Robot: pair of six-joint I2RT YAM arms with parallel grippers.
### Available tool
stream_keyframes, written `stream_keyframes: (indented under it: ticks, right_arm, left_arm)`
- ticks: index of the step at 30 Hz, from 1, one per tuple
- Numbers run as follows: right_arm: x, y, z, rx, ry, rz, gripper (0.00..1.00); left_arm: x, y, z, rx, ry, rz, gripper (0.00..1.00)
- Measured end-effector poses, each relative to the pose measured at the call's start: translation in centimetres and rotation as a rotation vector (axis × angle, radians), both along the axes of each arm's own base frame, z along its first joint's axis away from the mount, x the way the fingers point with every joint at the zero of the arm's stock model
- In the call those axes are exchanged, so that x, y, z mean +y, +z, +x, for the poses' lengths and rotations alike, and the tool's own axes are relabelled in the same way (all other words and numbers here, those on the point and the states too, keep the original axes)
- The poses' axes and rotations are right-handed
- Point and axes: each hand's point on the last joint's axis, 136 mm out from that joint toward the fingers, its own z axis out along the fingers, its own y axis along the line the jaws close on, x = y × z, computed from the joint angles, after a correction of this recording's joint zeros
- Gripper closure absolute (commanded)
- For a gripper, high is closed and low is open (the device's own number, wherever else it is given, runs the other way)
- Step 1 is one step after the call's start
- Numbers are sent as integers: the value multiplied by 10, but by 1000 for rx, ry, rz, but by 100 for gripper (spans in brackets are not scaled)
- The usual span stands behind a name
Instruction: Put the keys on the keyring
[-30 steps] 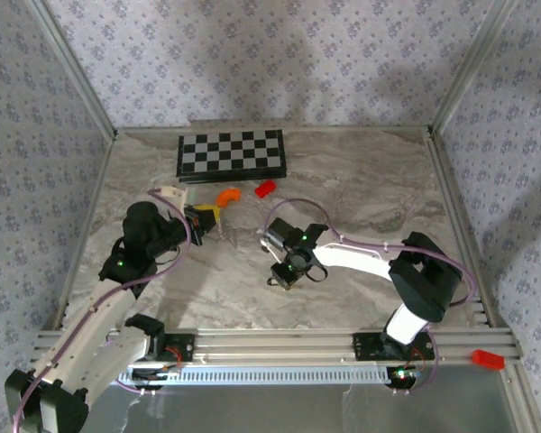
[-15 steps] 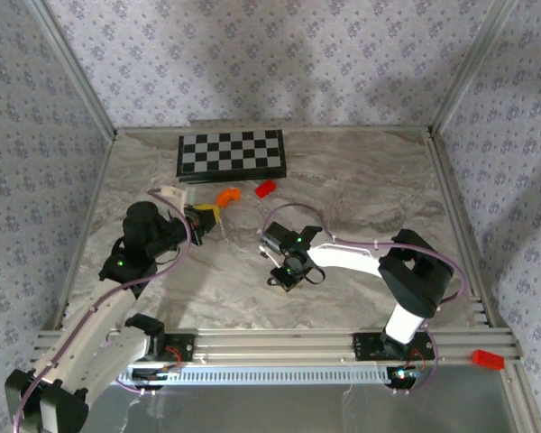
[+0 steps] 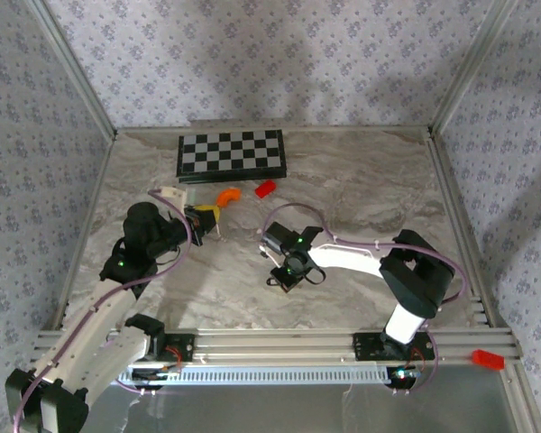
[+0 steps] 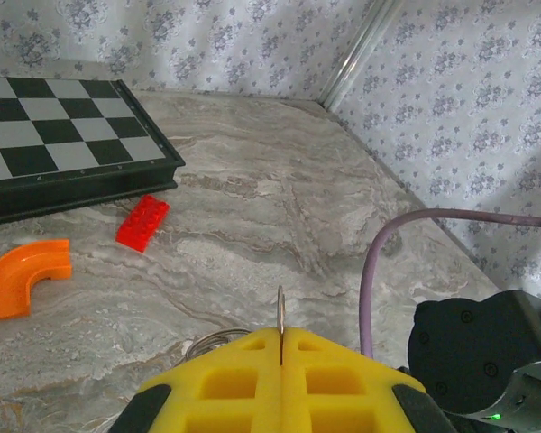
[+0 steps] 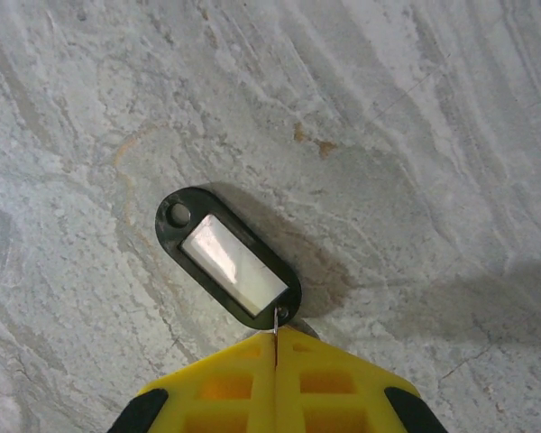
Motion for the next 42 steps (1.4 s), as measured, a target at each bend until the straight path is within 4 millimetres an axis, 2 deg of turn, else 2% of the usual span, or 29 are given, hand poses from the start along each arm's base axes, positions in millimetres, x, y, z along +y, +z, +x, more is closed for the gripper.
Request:
stream_keyframes:
  ticks: [4,20,24,30,39,42]
  right_arm:
    - [1,13,-4,-23,5,71,100]
    - [16,101,-15,-190,67,502,100]
    - [16,113,-16,-208,74,554,100]
    - [12,108,-8,-210,42,536,100]
    - [-2,56,3,-153,-25,339,100]
    - [-5,46,7,-143,-40,280,100]
  left_arm:
    - [0,2,0,-7,0,-3,100]
    - [0,2,0,-11,-1,-5,100]
    - [0,2,0,-11,-2,-5,100]
    - [0,2,0,-11,-2,-5,100]
    - [-1,2,0,-11,-3,-5,100]
    - [-1,2,0,-11,-3,-5,100]
